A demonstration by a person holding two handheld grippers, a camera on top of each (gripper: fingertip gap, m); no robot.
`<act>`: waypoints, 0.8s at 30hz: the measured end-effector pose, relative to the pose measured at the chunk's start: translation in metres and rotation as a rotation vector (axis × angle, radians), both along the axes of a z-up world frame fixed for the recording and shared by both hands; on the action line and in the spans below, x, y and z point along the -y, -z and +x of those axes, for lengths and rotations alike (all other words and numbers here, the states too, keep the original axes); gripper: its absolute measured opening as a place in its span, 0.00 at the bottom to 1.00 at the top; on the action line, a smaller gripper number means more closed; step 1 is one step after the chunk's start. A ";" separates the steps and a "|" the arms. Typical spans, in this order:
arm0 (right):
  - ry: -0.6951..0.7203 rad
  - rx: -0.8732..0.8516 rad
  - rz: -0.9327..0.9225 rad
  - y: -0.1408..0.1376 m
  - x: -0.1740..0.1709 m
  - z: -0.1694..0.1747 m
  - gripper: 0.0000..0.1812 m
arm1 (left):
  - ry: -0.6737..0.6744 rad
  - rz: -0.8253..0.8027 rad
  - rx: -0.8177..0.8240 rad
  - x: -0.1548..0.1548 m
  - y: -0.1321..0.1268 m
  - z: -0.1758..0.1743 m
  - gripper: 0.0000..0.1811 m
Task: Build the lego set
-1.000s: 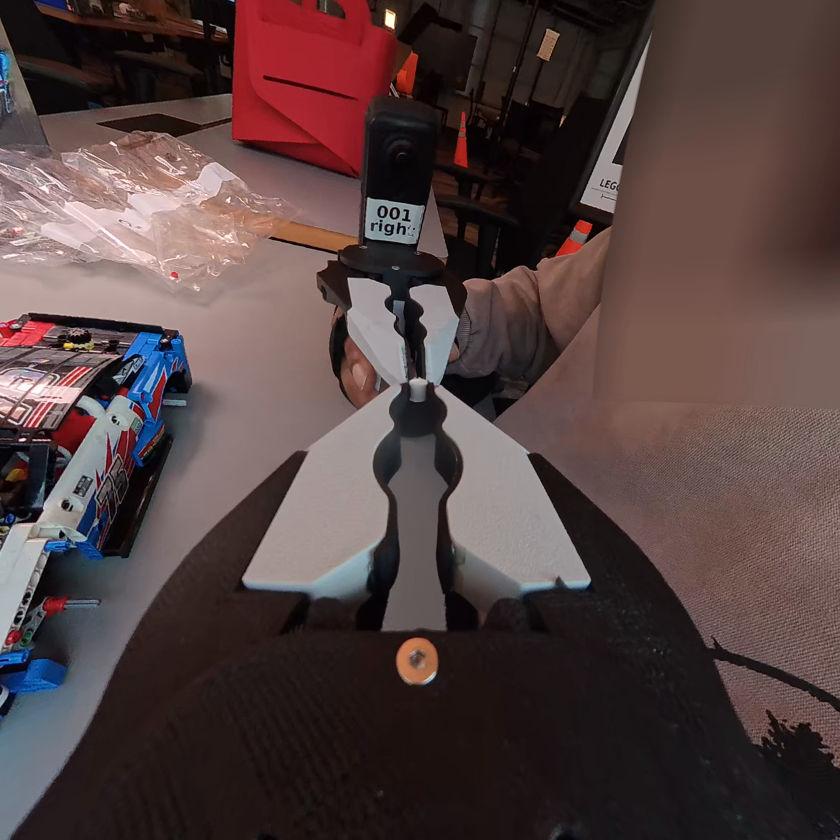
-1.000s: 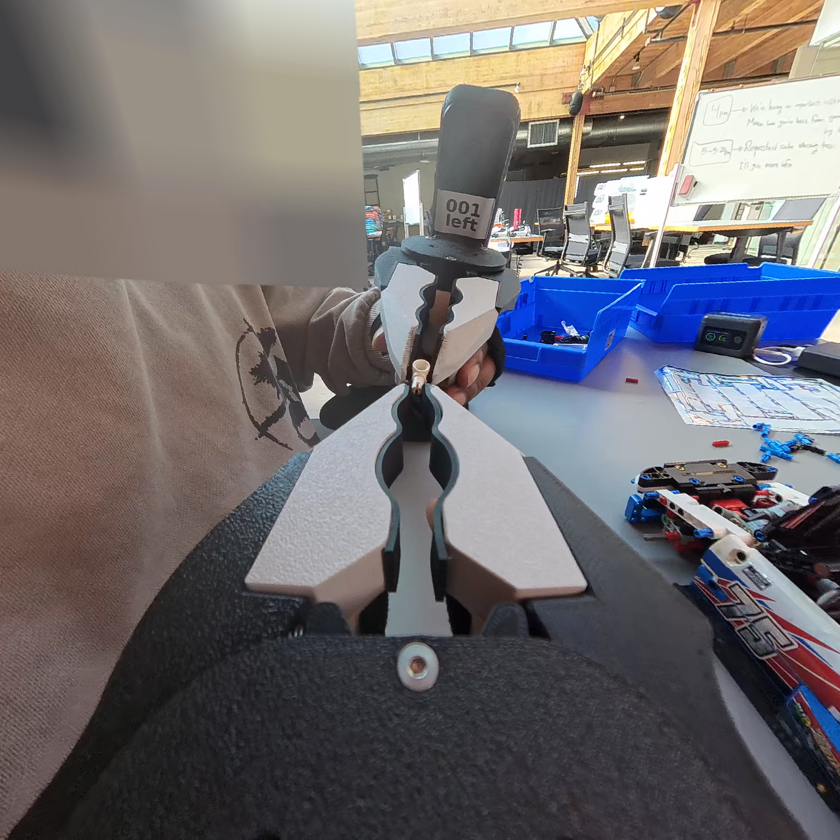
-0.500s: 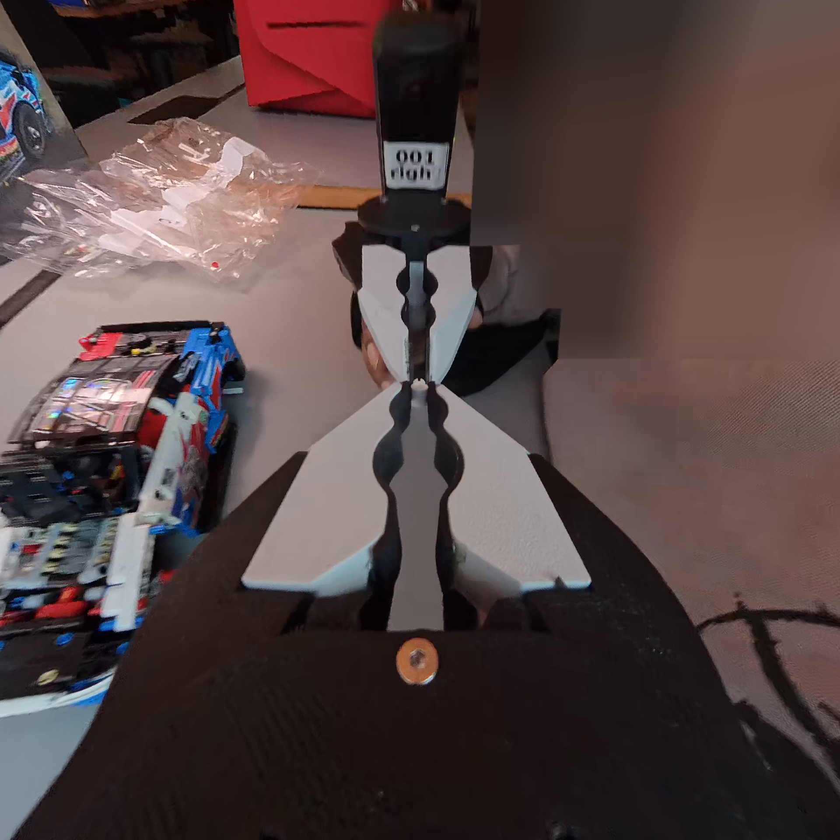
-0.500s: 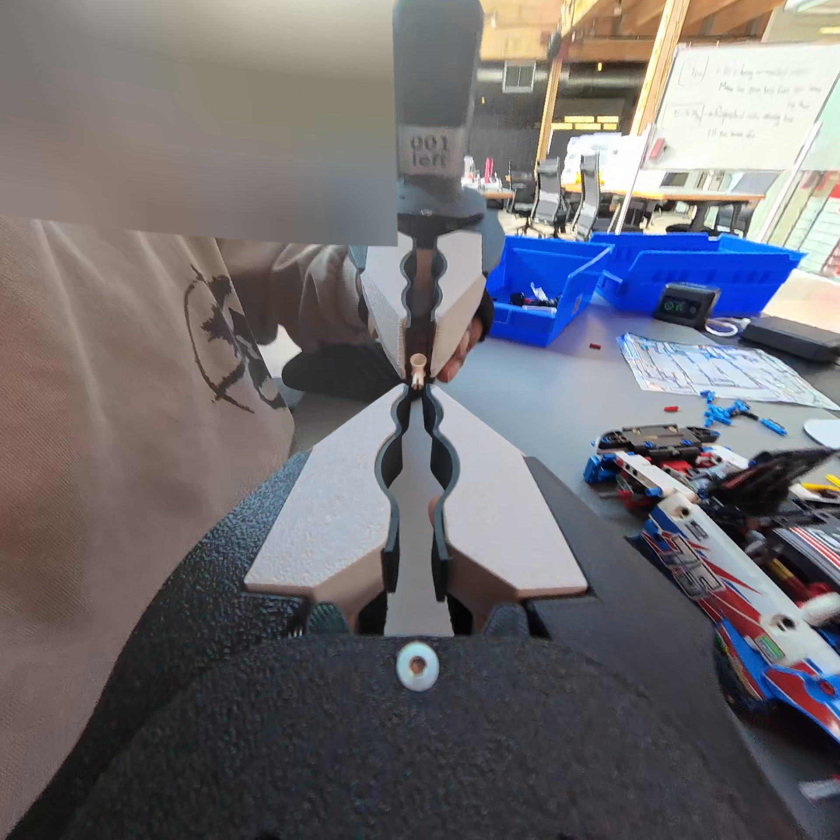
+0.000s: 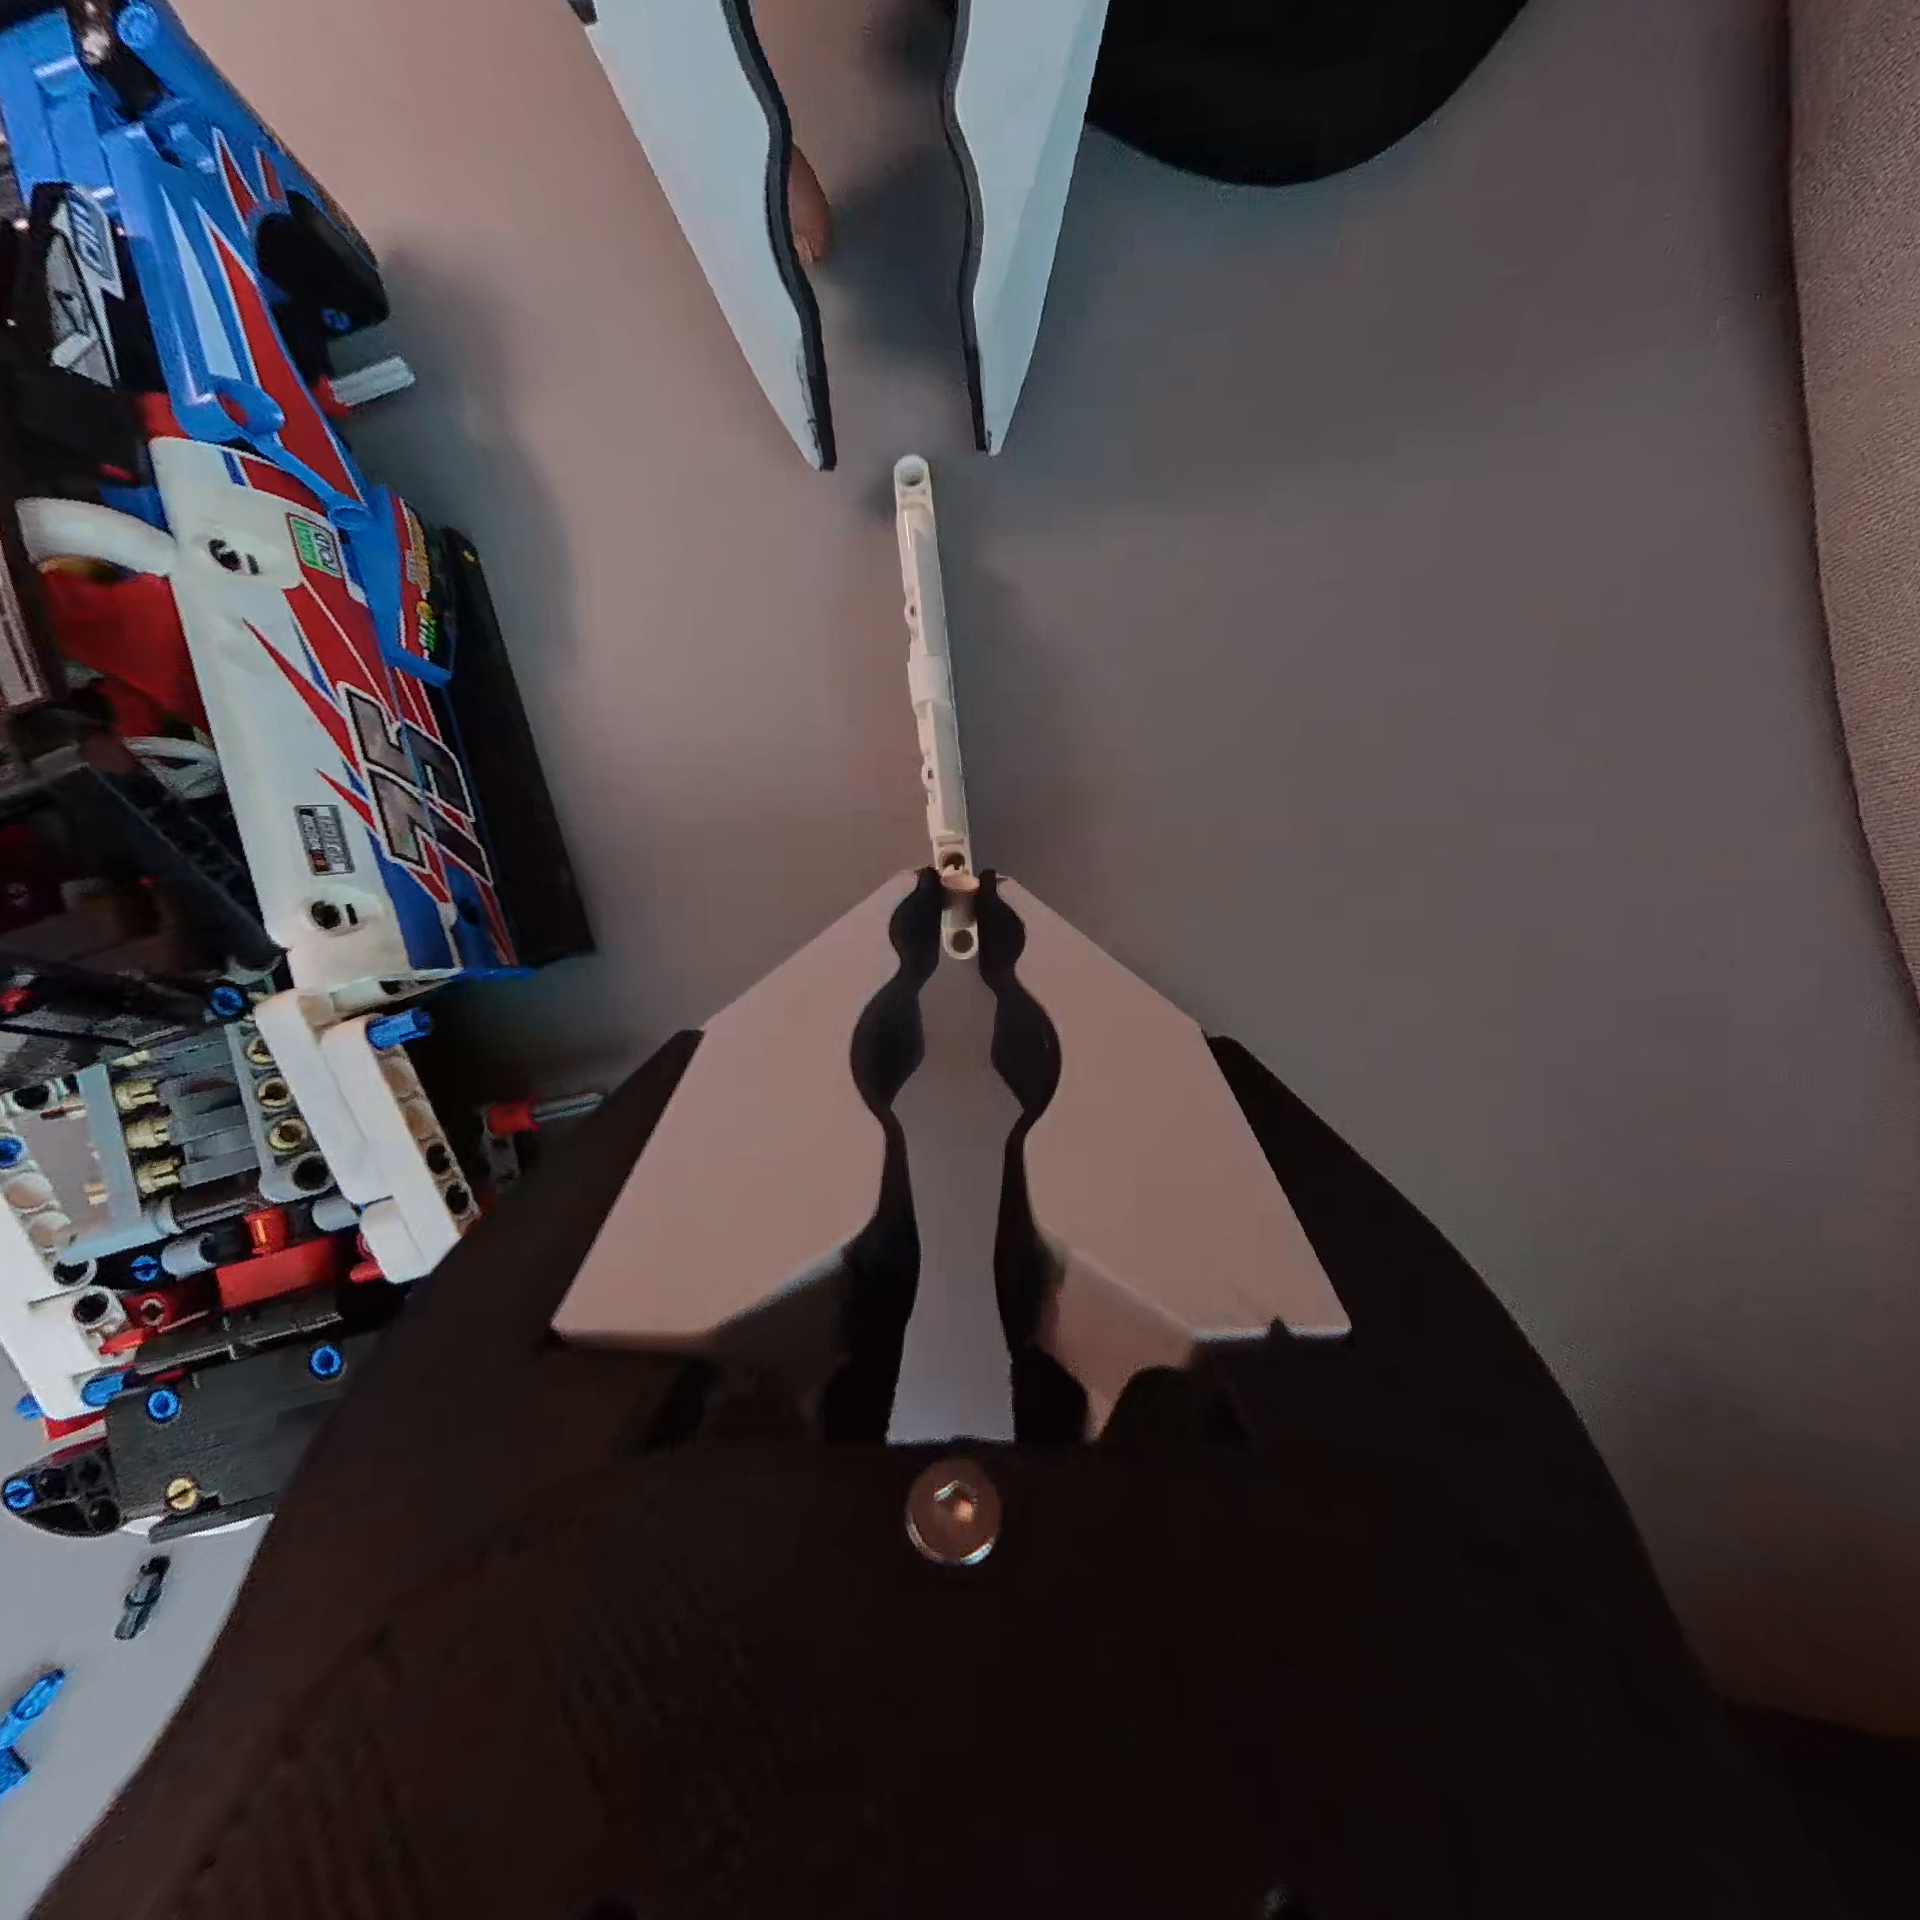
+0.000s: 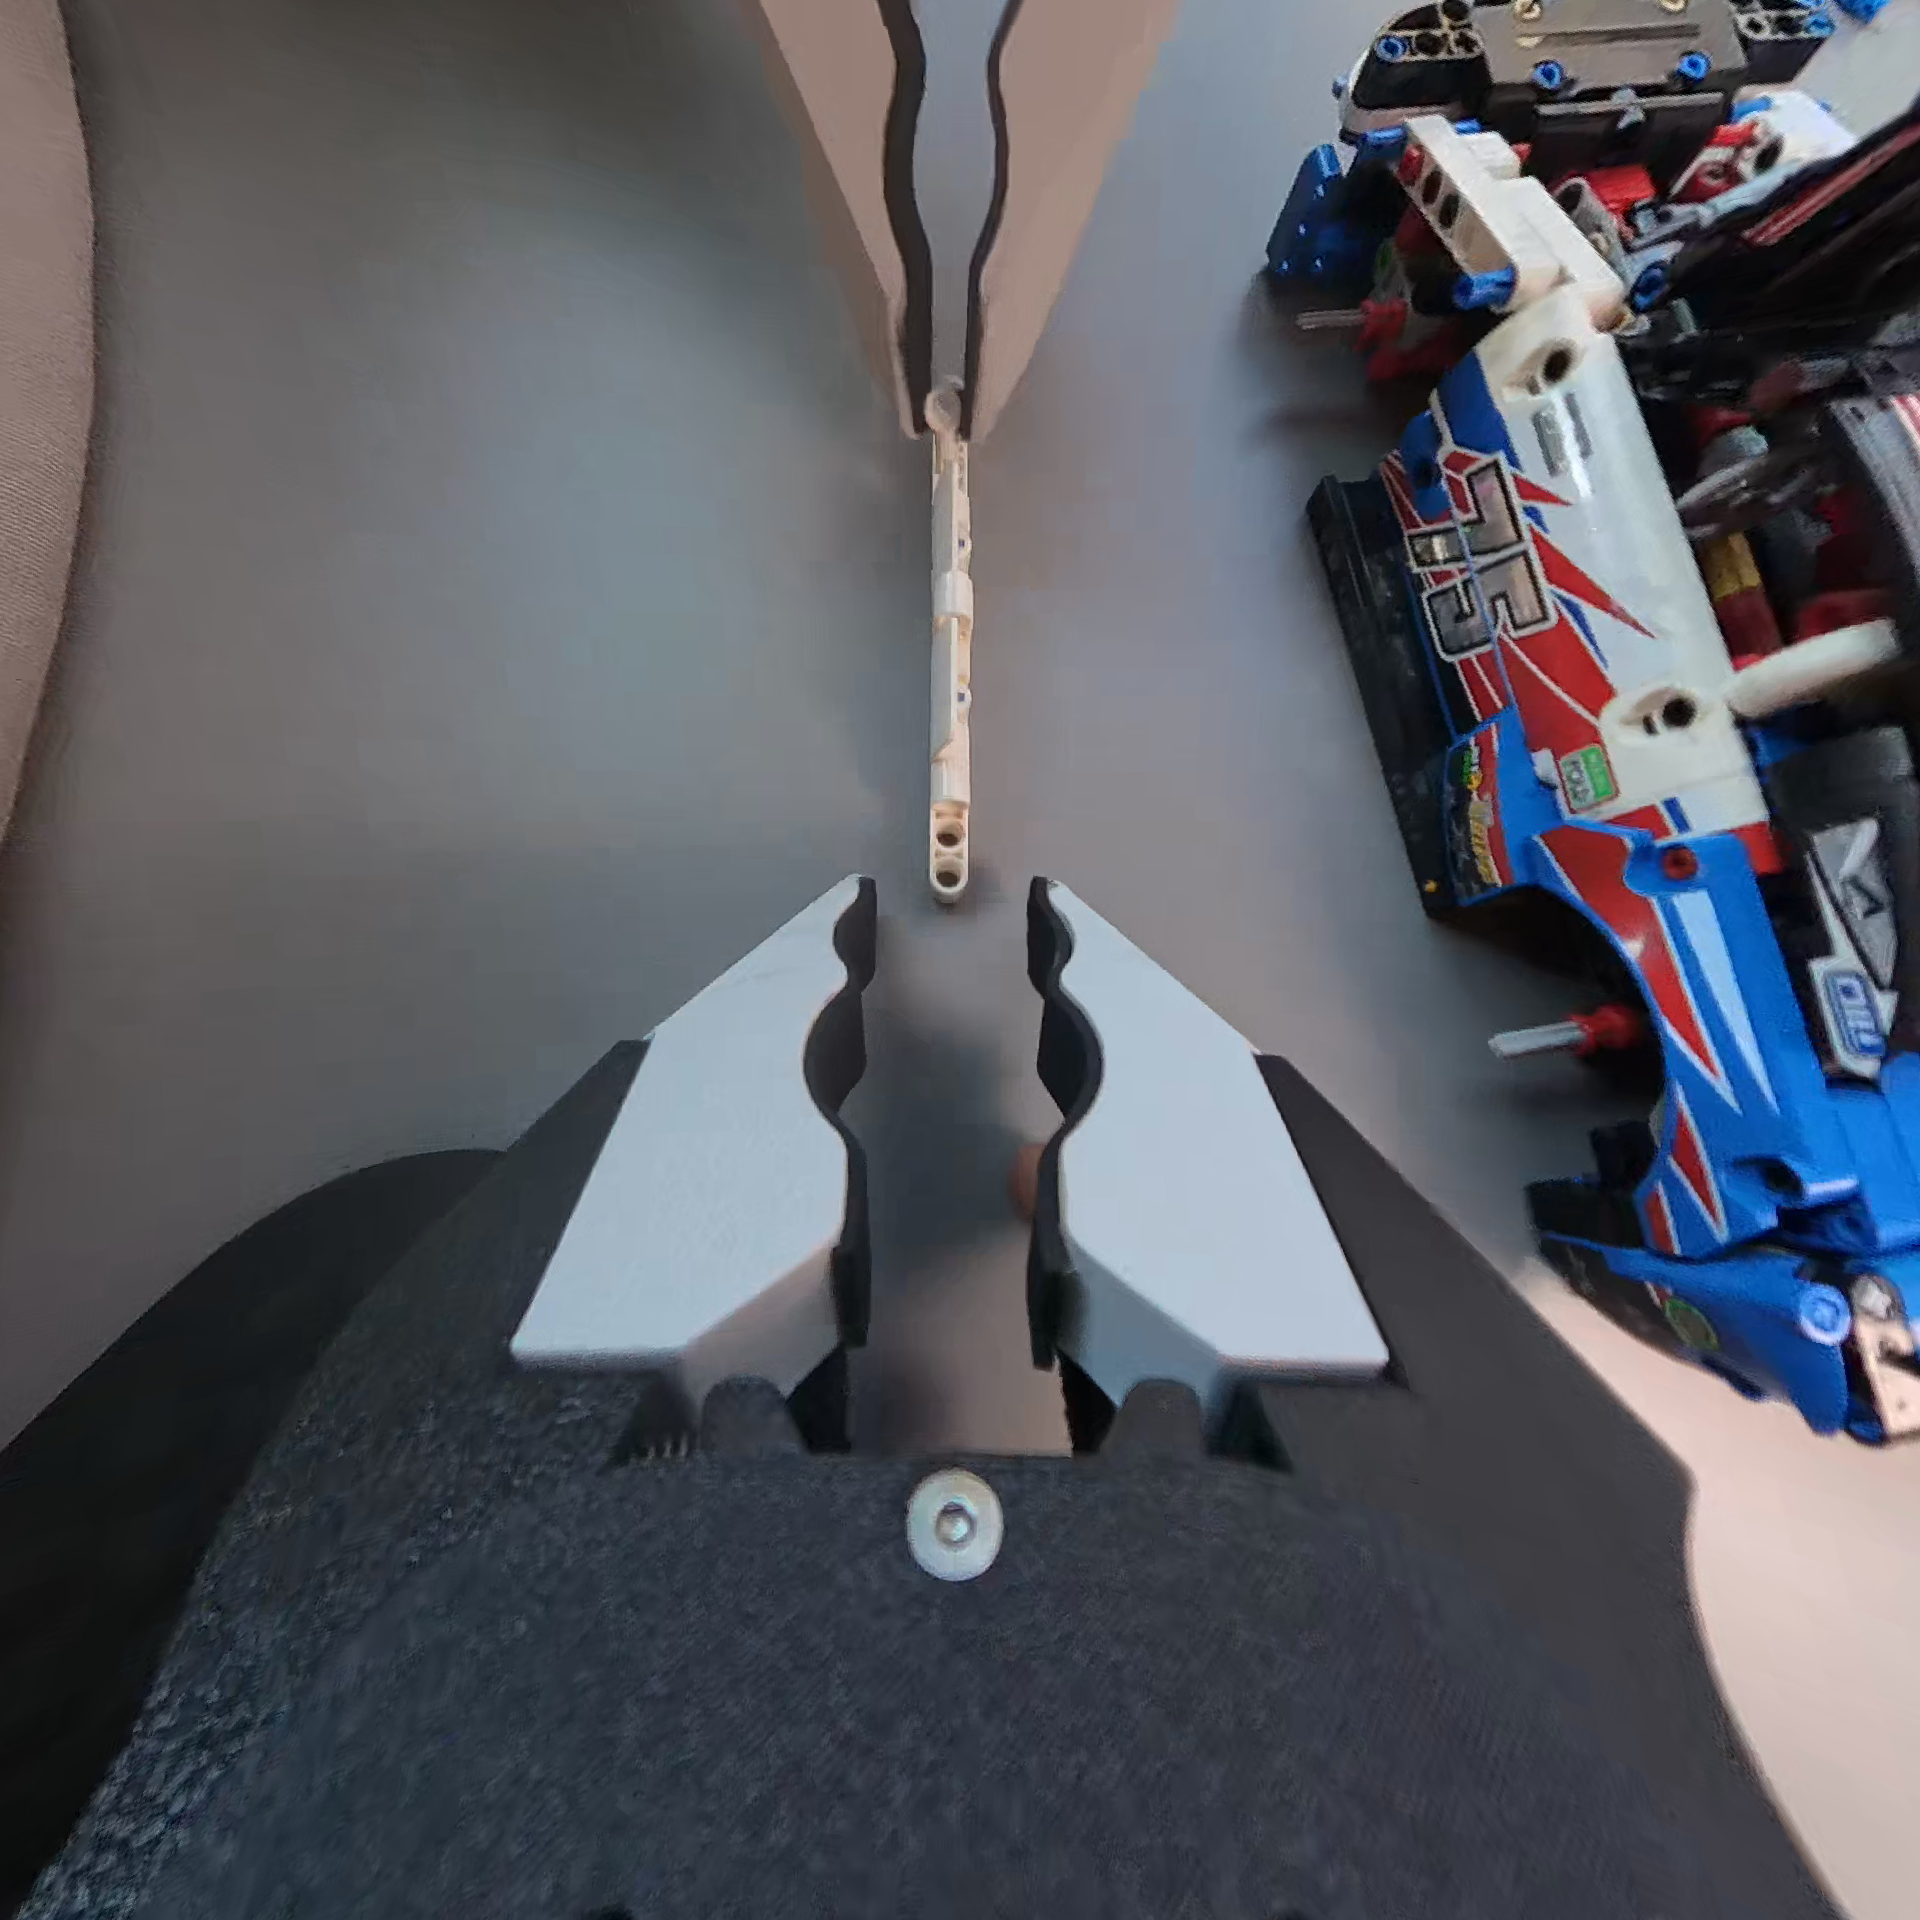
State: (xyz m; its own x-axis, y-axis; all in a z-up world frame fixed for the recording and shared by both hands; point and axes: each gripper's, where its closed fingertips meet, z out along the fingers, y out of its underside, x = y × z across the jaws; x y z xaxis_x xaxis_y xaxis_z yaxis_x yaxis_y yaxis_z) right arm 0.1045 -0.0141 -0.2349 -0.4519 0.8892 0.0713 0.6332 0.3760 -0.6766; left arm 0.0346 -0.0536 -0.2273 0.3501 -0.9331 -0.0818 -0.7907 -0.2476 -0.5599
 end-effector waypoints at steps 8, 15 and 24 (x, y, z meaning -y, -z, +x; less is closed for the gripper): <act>-0.041 0.030 0.056 0.005 0.001 -0.018 0.03 | 0.011 -0.082 -0.076 -0.002 0.001 0.003 0.03; -0.062 0.009 0.062 0.004 0.002 -0.019 0.03 | 0.002 -0.112 -0.167 -0.005 0.003 -0.001 0.03; -0.063 0.010 0.071 0.005 0.002 -0.019 0.03 | 0.021 -0.157 -0.230 -0.005 0.004 0.000 0.03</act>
